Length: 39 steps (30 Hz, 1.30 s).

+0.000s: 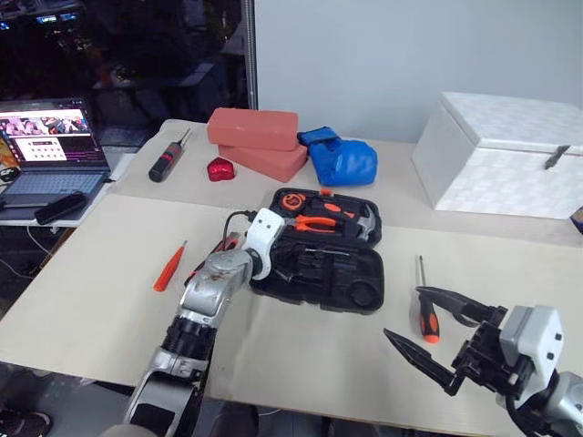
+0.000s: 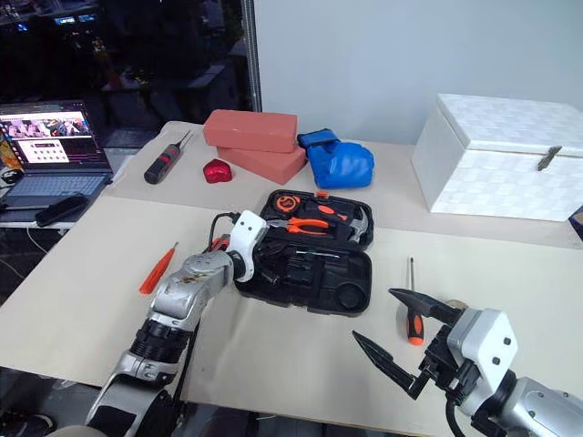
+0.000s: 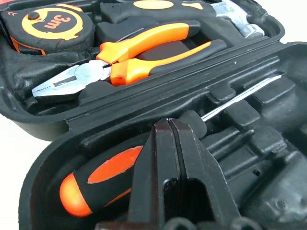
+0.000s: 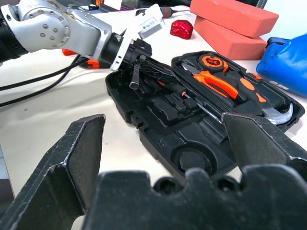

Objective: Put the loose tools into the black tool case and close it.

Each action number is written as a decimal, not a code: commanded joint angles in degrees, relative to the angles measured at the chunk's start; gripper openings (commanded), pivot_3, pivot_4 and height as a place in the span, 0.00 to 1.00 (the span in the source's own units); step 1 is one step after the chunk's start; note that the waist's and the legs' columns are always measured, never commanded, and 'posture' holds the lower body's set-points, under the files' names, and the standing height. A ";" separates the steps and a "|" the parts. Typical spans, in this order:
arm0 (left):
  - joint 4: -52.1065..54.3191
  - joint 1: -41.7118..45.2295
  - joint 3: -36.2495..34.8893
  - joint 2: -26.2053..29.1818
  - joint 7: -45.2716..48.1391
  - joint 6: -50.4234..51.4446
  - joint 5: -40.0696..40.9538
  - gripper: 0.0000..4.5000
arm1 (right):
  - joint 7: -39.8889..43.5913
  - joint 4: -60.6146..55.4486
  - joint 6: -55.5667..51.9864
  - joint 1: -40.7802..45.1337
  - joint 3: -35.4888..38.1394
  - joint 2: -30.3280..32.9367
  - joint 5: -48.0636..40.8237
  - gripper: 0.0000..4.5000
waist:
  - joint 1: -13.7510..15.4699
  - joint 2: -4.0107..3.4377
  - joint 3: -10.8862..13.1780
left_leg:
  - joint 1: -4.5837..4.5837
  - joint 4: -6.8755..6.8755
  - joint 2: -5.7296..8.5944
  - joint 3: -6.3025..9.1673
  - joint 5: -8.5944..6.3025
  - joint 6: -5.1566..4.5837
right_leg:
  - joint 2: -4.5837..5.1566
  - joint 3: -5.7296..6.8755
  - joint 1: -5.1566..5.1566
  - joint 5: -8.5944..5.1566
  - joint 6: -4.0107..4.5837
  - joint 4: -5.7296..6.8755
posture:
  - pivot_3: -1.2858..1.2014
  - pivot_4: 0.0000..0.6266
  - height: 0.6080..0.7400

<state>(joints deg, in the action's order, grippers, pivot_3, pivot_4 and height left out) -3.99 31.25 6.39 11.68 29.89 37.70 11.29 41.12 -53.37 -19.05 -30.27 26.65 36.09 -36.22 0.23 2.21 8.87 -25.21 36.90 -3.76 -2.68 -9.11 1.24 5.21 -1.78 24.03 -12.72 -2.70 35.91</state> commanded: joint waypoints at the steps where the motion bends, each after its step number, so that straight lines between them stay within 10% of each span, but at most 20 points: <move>1: 7.31 0.54 -4.14 0.08 1.17 -0.66 4.49 0.01 | 0.69 0.51 0.55 1.44 0.56 1.28 -0.72 1.00 | 0.12 0.03 0.02 | -0.02 0.00 0.00 0.00 0.00 0.00 | 0.00 0.00 0.02 0.00 0.00 0.00 | 0.52 0.24 1.00; 13: 20.68 -4.72 -10.07 6.79 9.17 4.01 17.82 0.13 | -1.58 6.05 -2.51 8.60 -0.24 3.82 -1.02 1.00 | 0.17 0.05 0.03 | -0.06 -0.02 -0.01 -0.01 0.02 -0.04 | -0.02 -0.01 0.04 0.00 0.00 -0.02 | 0.52 0.24 1.00; 24: 23.55 -6.53 -9.84 10.12 8.92 5.15 21.74 0.99 | -0.67 7.35 -3.19 10.72 -1.54 5.16 -0.92 1.00 | 0.41 0.06 0.04 | -0.06 -0.02 0.00 0.00 0.03 -0.04 | -0.01 -0.01 0.02 -0.01 0.00 -0.06 | 0.52 0.24 1.00; 39: 24.45 -7.48 -8.72 12.44 11.28 6.04 25.17 0.99 | -0.98 7.03 -3.90 9.84 -1.42 4.78 -0.21 1.00 | 0.33 0.06 0.04 | -0.06 -0.02 0.00 -0.01 0.02 -0.04 | -0.01 -0.02 0.04 -0.01 0.00 -0.06 | 0.52 0.24 1.00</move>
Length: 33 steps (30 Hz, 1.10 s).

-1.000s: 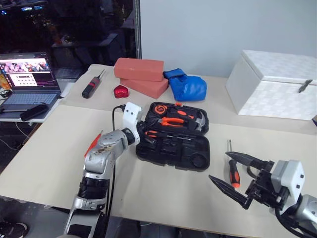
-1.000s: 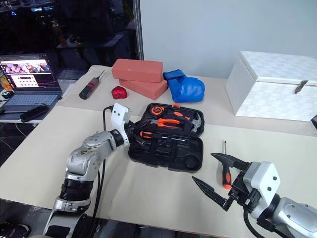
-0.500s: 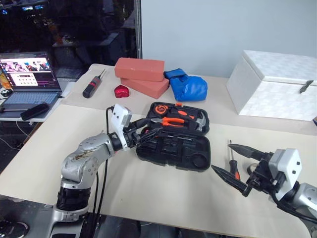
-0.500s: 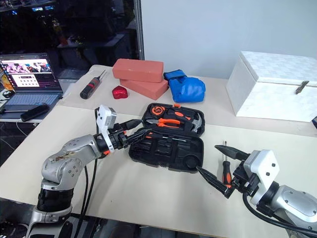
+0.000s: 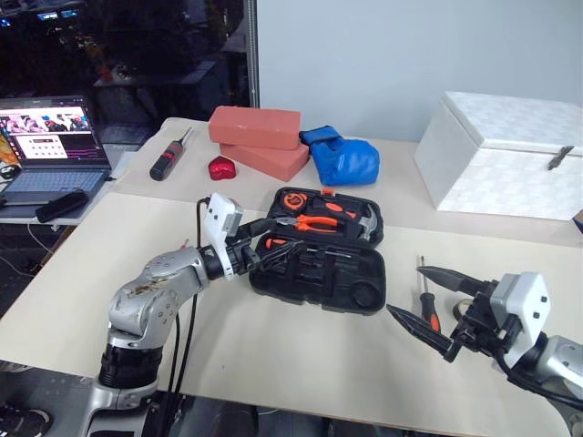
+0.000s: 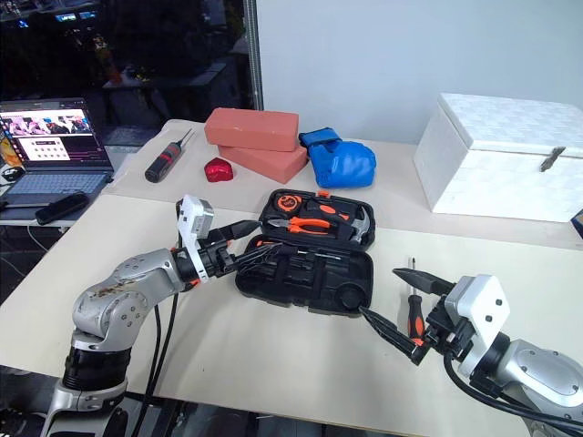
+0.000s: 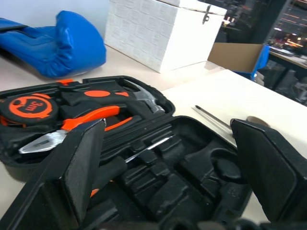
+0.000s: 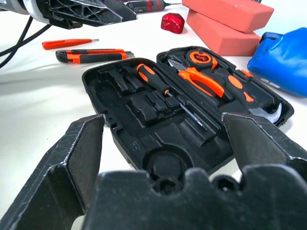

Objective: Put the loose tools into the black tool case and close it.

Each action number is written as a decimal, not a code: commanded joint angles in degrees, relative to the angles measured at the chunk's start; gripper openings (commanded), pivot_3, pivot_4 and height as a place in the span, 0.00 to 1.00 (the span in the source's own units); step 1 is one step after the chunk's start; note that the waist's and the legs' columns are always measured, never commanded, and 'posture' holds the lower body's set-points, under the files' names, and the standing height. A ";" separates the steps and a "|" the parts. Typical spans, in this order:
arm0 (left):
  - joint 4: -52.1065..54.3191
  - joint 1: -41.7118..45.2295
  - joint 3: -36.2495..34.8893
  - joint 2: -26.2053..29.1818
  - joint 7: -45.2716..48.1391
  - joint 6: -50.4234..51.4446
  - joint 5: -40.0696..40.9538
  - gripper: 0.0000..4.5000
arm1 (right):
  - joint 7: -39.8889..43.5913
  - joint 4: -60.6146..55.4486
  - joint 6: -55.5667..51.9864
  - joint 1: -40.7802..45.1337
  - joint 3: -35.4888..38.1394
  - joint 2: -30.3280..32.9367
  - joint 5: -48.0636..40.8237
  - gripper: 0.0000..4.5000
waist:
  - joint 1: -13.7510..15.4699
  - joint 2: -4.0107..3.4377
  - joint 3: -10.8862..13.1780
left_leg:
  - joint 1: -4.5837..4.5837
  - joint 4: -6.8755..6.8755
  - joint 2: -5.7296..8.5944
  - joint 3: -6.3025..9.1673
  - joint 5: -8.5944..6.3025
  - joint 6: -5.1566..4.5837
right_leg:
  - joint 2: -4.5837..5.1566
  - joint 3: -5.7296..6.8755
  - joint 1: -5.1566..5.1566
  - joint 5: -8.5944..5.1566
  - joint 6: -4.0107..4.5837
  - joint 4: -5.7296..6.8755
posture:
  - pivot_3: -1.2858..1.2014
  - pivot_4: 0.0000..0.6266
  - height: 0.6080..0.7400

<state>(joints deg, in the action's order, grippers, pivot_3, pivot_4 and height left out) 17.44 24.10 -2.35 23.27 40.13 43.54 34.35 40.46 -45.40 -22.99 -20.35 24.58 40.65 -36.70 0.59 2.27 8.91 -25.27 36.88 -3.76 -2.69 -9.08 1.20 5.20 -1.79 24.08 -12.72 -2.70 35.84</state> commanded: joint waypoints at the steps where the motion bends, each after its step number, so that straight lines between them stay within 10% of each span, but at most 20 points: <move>1: 3.30 -0.47 0.09 1.21 1.34 0.27 2.26 0.99 | -0.32 -0.92 0.08 -0.26 0.69 0.18 0.35 1.00 | -0.04 0.00 0.00 | 0.00 -0.01 0.00 0.00 0.00 0.00 | 0.00 0.00 0.01 0.00 0.00 0.00 | 0.52 0.24 1.00; 11: 9.08 -7.29 0.19 12.78 12.61 -1.08 5.18 0.99 | -3.64 -0.32 -2.79 -1.78 2.48 0.88 3.94 1.00 | -0.27 -0.01 0.01 | 0.01 -0.05 -0.05 -0.05 -0.03 0.04 | 0.01 -0.02 0.06 -0.02 0.04 -0.02 | 0.52 0.24 1.00; 23: 13.82 -9.95 2.91 18.81 21.42 -5.14 5.12 0.99 | -24.18 8.61 -41.82 11.53 -3.65 3.91 4.20 1.00 | -0.30 0.00 0.04 | 0.01 -0.14 -0.09 -0.11 -0.08 0.12 | 0.08 0.00 0.19 -0.02 0.10 -0.41 | 0.52 0.24 1.00; 33: 14.17 -11.53 3.23 18.01 19.03 -6.68 4.52 1.00 | -24.89 9.04 -46.40 14.63 -6.33 1.29 5.53 0.32 | -0.02 0.00 0.04 | -0.24 -0.17 -0.08 -0.11 0.02 -0.23 | 0.01 -0.01 0.09 0.03 0.09 -0.69 | 0.52 0.24 1.00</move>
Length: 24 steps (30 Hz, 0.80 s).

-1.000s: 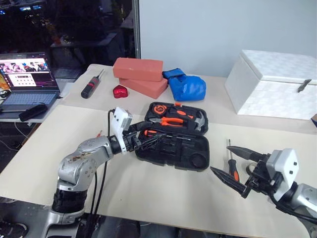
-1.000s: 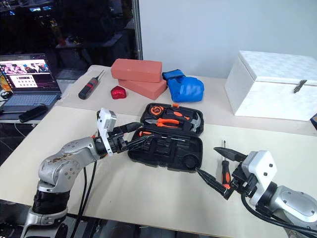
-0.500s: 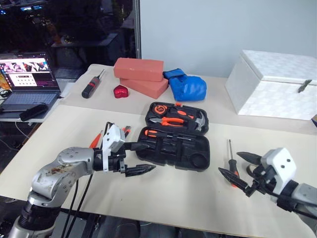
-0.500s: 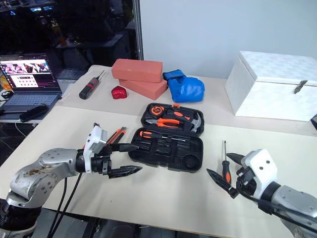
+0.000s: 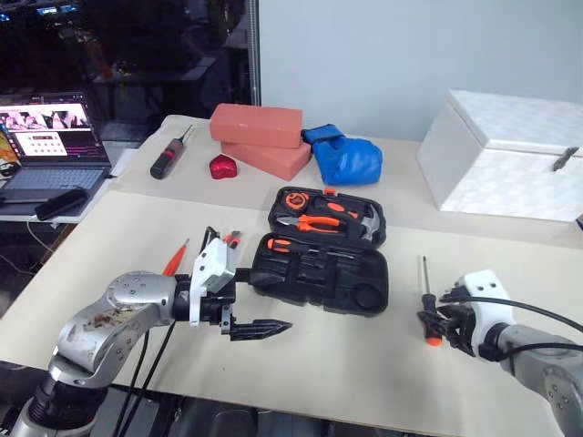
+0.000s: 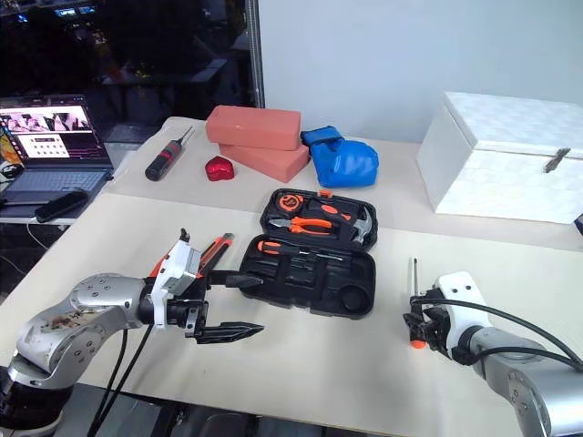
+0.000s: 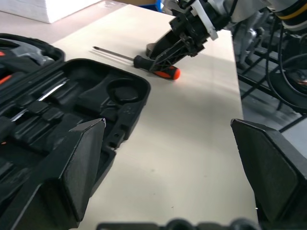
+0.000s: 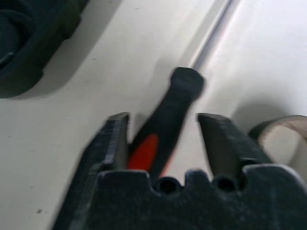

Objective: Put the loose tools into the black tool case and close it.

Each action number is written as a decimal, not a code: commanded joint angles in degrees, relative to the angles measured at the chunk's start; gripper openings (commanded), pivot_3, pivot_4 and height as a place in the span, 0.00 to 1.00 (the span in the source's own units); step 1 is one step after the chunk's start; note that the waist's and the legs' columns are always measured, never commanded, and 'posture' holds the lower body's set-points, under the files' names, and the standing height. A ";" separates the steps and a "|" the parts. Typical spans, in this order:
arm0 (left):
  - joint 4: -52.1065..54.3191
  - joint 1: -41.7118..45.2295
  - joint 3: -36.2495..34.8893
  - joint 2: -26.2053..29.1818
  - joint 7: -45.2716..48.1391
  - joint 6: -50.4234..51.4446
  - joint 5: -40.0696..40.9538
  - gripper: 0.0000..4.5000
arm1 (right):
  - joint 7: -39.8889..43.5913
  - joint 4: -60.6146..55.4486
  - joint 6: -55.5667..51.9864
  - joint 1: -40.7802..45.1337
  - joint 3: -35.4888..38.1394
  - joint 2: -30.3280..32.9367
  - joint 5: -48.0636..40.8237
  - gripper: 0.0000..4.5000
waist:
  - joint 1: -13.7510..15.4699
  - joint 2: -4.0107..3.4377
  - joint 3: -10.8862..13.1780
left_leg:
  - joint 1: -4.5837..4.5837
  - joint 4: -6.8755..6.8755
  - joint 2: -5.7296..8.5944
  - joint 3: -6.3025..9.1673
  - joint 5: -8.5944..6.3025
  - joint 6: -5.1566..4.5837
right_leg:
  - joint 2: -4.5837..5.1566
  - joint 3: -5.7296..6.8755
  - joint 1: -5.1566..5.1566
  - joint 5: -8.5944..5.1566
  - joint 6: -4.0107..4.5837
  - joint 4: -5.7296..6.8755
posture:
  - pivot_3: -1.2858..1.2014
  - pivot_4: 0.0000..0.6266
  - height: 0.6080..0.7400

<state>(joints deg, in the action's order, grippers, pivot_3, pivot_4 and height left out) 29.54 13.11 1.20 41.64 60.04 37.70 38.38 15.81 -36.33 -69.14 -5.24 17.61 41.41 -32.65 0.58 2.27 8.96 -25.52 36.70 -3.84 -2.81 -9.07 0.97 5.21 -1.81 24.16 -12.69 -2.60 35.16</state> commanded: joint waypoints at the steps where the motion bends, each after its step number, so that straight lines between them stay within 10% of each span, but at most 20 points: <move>1: 2.17 -0.75 -0.40 -0.47 -1.25 -0.84 0.64 1.00 | 0.07 -0.21 -0.01 -0.54 0.88 0.88 1.66 0.22 | -0.01 0.00 0.00 | 0.00 0.00 0.00 -0.01 -0.04 0.06 | 0.01 0.00 0.01 0.01 -0.01 -0.06 | 0.52 0.24 1.00; 11: 2.91 -6.23 -6.74 -0.92 -2.58 -2.86 3.80 1.00 | 12.44 -5.27 12.53 5.05 2.91 8.83 0.22 0.13 | -0.84 -0.08 0.05 | -0.01 -0.04 -0.06 -0.05 0.01 -0.04 | -0.10 -0.10 0.07 0.04 -0.04 0.12 | 0.52 0.24 1.00; 18: 3.88 -13.21 -14.58 2.71 -0.55 -3.35 7.74 1.00 | 30.92 14.85 37.26 31.74 -28.98 12.53 18.37 0.13 | -2.76 -0.10 0.24 | 0.21 -0.10 -0.07 -0.09 -0.13 0.19 | -0.06 -0.12 0.13 0.07 0.01 -0.02 | 0.52 0.24 1.00; 24: 5.51 -15.40 -16.69 3.77 -1.37 -3.41 8.34 1.00 | 42.90 31.90 54.07 42.09 -40.07 7.73 27.36 0.13 | -1.56 -0.04 0.34 | -0.15 -0.17 0.04 -0.23 0.08 -0.26 | 0.06 -0.14 0.20 0.07 0.01 -0.12 | 0.52 0.24 1.00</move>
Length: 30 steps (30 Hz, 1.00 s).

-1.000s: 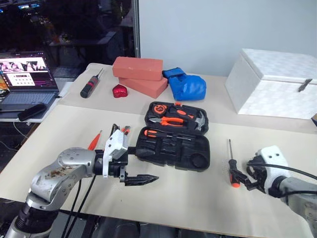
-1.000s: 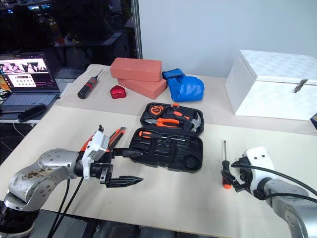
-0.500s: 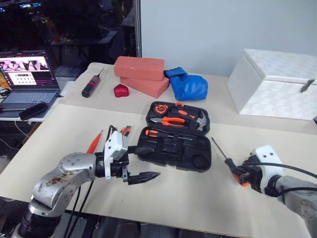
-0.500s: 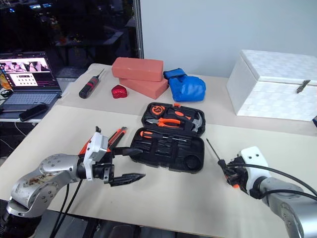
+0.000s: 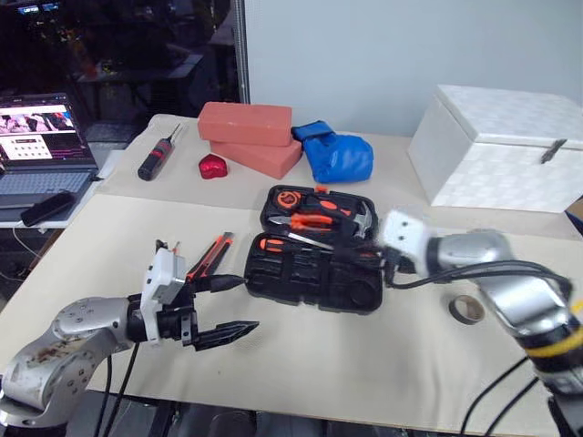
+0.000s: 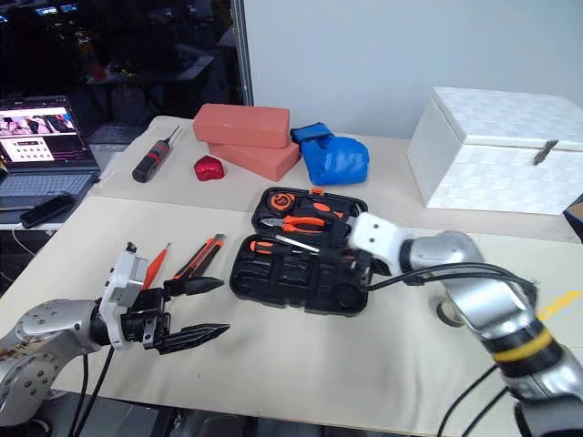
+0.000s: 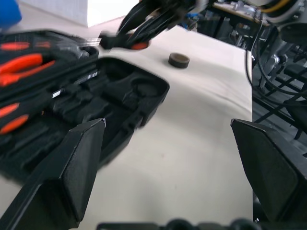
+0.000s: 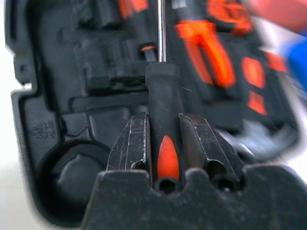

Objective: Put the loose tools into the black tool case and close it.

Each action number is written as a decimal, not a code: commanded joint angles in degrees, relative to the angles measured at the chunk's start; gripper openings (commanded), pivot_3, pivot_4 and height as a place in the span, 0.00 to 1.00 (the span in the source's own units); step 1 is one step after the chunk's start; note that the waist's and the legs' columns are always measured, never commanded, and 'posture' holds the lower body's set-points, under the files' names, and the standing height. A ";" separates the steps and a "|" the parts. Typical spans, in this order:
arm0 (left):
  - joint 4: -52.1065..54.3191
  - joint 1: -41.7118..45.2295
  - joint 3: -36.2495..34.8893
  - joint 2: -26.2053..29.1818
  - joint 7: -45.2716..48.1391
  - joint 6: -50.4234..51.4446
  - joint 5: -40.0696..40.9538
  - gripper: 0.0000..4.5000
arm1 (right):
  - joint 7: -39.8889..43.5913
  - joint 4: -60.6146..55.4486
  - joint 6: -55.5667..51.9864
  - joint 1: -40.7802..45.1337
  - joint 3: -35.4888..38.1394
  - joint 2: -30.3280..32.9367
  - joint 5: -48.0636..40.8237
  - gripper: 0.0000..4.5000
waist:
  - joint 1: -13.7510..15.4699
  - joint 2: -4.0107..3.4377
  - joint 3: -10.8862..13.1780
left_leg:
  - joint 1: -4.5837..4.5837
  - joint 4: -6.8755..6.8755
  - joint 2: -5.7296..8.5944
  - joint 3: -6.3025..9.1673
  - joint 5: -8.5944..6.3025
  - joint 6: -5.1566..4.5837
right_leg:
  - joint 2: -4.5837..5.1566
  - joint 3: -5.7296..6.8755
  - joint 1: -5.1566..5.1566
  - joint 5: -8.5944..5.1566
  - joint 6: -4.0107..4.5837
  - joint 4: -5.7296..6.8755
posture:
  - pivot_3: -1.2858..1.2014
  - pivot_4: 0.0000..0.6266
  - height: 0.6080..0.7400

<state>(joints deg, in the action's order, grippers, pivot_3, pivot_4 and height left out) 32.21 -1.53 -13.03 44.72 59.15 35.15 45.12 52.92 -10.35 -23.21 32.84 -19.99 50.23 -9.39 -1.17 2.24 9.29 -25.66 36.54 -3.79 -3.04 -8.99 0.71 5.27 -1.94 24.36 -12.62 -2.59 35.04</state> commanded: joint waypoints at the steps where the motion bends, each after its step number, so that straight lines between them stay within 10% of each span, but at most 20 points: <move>1: 3.44 -1.49 -3.18 0.81 -0.81 -0.81 1.73 1.00 | 7.43 7.98 9.79 5.03 -3.67 -1.59 5.31 0.13 | 0.25 -0.01 0.01 | -0.06 0.00 -0.01 -0.01 0.00 -0.07 | -0.02 0.00 0.04 0.02 0.03 0.02 | 0.52 0.24 1.00; 16: 6.04 -4.32 -5.19 1.46 -3.49 -1.01 2.64 1.00 | 13.25 19.67 6.91 10.03 -4.47 -9.95 10.38 0.13 | 0.31 0.00 0.02 | 0.42 -0.21 -0.14 -0.07 -0.10 0.17 | -0.15 -0.04 -0.06 -0.03 0.08 0.36 | 0.52 0.24 1.00; 22: 5.02 -4.74 -5.82 1.69 -4.15 -0.78 2.32 1.00 | 12.87 16.52 6.78 8.62 0.37 -10.16 7.91 0.61 | 0.38 -0.01 0.02 | 0.43 -0.23 -0.15 -0.07 -0.08 0.14 | -0.17 -0.04 -0.01 -0.05 0.12 0.45 | 0.52 0.24 1.00; 25: 4.87 -5.43 -6.55 1.37 -5.07 -0.45 2.74 1.00 | 13.80 11.89 0.50 5.86 7.31 -10.07 0.11 0.61 | 0.43 0.00 0.02 | 0.41 -0.26 -0.14 -0.08 -0.04 0.06 | -0.16 -0.04 0.00 -0.04 0.25 0.52 | 0.52 0.24 1.00; 30: 4.48 -6.31 -7.51 0.74 -6.63 -0.35 3.16 1.00 | 6.36 6.62 -8.05 0.47 15.76 -15.43 -8.13 0.28 | 0.51 0.00 0.03 | 0.41 -0.27 -0.14 -0.04 -0.08 0.12 | -0.17 -0.04 0.03 -0.11 0.26 0.72 | 0.52 0.24 1.00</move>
<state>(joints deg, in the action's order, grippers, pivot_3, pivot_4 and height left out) 36.24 -7.73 -19.18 45.64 53.10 35.21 47.36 62.88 -0.14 -28.39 34.52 -7.67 36.69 -14.13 -0.66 2.24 9.32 -25.23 36.29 -3.93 -3.08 -9.07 0.83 5.10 -1.99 24.39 -12.81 -2.21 35.81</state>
